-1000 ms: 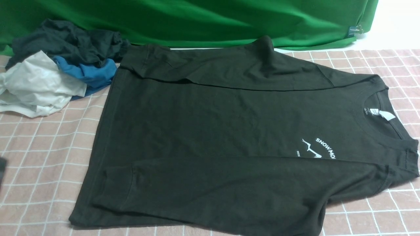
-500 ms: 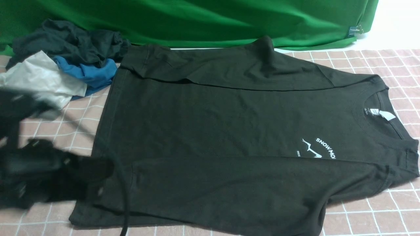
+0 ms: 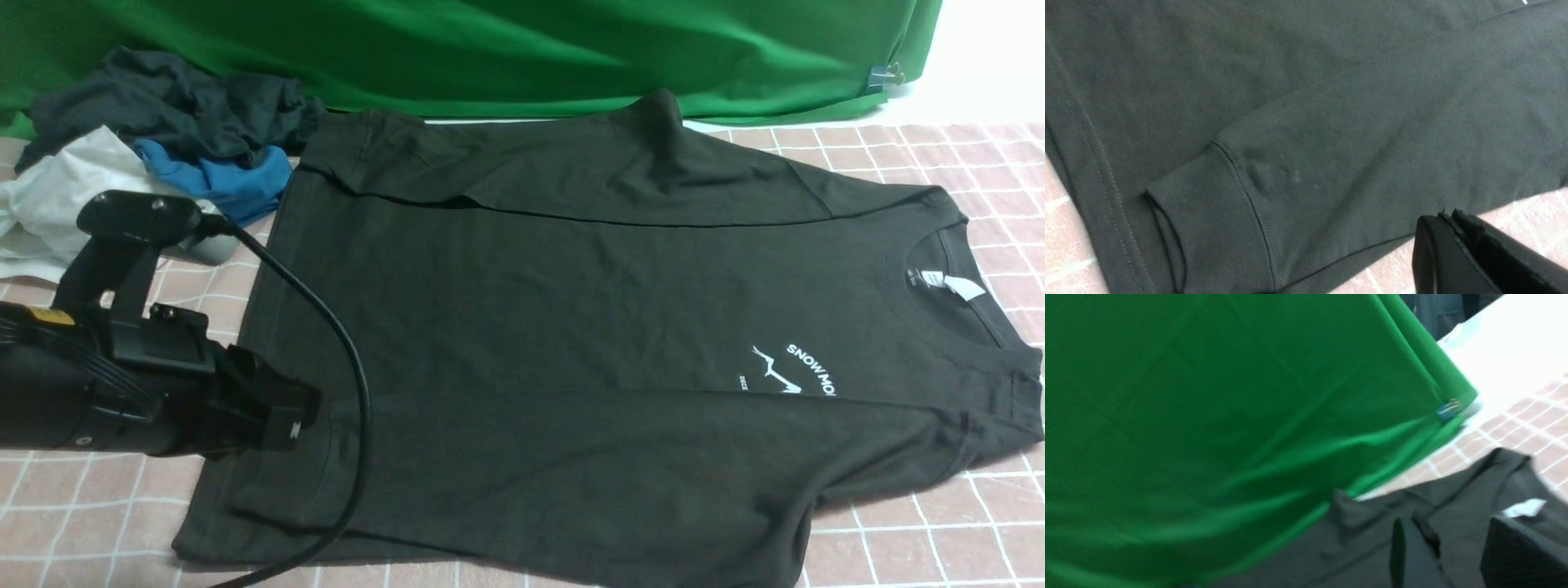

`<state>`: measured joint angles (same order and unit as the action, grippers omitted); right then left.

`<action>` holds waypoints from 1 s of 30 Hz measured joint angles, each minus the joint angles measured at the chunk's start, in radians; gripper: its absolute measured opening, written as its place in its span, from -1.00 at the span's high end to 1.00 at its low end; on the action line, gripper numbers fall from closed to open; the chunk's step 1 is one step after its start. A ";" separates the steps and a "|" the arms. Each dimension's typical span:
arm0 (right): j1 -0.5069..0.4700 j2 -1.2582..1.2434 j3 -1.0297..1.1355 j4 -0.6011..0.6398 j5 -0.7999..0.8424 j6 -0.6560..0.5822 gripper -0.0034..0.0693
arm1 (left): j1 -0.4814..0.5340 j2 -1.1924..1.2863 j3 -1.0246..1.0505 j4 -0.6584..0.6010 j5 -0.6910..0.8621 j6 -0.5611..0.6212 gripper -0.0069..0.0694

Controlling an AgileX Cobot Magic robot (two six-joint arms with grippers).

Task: Fold a long-sleeved shirt over a pink coffee tablecloth.
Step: 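Grasp the left edge of the dark T-shirt lying flat on the table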

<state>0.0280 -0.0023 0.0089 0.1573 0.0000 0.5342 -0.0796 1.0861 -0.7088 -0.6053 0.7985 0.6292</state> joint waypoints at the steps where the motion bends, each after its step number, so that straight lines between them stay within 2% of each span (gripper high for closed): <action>1: 0.001 0.000 0.000 0.001 0.000 0.012 0.26 | 0.000 0.000 0.000 -0.003 0.005 0.002 0.77; 3: 0.025 0.002 -0.018 0.008 0.055 0.042 0.26 | 0.000 0.000 0.000 -0.024 0.042 0.033 0.77; 5: 0.073 0.033 -0.076 0.011 0.144 0.014 0.26 | -0.010 0.002 0.000 -0.037 0.054 0.046 0.77; 8: 0.206 0.168 -0.272 0.012 0.346 -0.169 0.26 | -0.057 0.005 -0.011 -0.049 0.060 0.050 0.77; 9: 0.215 0.179 -0.286 0.012 0.346 -0.184 0.26 | -0.065 0.005 -0.015 -0.049 0.061 0.050 0.77; 11: 0.344 0.334 -0.469 0.008 0.581 -0.362 0.26 | -0.109 0.015 -0.045 -0.036 0.091 0.050 0.77; 12: 0.352 0.344 -0.481 0.006 0.597 -0.382 0.26 | -0.112 0.017 -0.047 -0.033 0.094 0.047 0.77; 13: 0.407 0.413 -0.553 0.005 0.698 -0.442 0.25 | -0.116 0.030 -0.065 0.001 0.108 0.031 0.77; 17: 0.519 0.540 -0.672 -0.009 0.866 -0.509 0.25 | -0.076 0.093 -0.093 0.135 0.130 -0.045 0.77; 20: 0.573 0.586 -0.708 -0.017 0.913 -0.523 0.25 | -0.011 0.160 -0.097 0.167 0.132 -0.050 0.77; 25: 0.621 0.630 -0.718 -0.023 0.935 -0.542 0.25 | 0.117 0.299 -0.102 0.116 0.065 0.047 0.74; 28: 0.621 0.632 -0.719 -0.024 0.935 -0.557 0.25 | 0.143 0.375 -0.110 0.110 -0.019 0.142 0.57; 30: 0.621 0.632 -0.719 -0.024 0.931 -0.565 0.25 | 0.144 0.410 -0.118 0.110 -0.052 0.164 0.45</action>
<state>0.6495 0.6301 -0.7098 0.1333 0.9310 -0.0307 0.0642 1.4961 -0.8268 -0.4953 0.7465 0.7930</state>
